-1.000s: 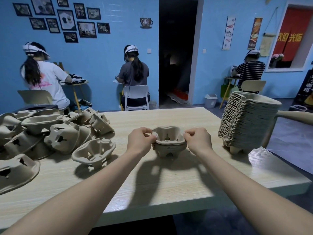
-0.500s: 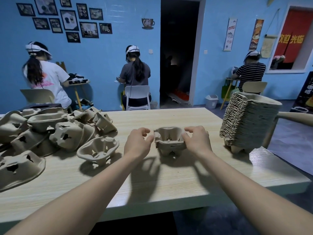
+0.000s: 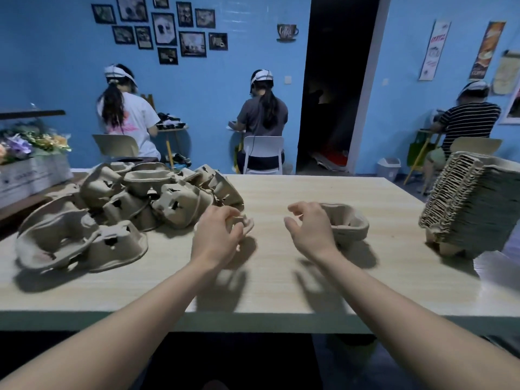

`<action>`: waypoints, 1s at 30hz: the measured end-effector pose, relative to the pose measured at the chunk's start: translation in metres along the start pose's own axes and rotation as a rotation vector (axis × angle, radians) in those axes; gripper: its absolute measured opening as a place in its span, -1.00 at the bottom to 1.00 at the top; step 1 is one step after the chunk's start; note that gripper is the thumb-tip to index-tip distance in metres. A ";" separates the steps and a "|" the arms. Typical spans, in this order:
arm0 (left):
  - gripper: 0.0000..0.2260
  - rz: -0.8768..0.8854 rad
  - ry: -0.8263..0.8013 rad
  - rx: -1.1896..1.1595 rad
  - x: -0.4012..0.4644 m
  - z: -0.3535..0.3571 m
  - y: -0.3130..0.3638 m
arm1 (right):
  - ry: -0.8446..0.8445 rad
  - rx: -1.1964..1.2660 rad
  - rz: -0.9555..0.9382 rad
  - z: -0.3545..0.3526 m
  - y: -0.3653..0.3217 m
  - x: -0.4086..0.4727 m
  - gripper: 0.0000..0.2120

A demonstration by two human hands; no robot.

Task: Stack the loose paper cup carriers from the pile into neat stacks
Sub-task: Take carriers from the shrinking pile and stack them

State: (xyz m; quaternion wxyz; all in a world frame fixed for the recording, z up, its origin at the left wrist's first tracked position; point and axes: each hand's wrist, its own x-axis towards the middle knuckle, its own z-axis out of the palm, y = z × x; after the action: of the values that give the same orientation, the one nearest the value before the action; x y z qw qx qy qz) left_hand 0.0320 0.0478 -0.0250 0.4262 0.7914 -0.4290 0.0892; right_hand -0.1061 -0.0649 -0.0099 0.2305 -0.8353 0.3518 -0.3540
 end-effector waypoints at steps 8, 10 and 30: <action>-0.71 -0.187 0.115 -0.010 -0.010 -0.019 -0.054 | -0.125 0.078 0.073 0.060 -0.020 -0.006 -0.71; -0.69 -0.240 0.103 -0.067 -0.012 -0.015 -0.065 | -0.117 0.107 0.125 0.071 -0.023 -0.006 -0.74; -0.66 -0.144 0.058 -0.201 -0.013 -0.007 -0.070 | 0.017 0.302 0.035 0.067 -0.025 0.016 -0.83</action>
State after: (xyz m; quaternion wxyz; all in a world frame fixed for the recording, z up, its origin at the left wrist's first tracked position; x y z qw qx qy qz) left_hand 0.0787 0.0799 -0.0695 0.5209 0.7706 -0.3652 0.0379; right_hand -0.0372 -0.0521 -0.0303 0.3565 -0.7821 0.3109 -0.4057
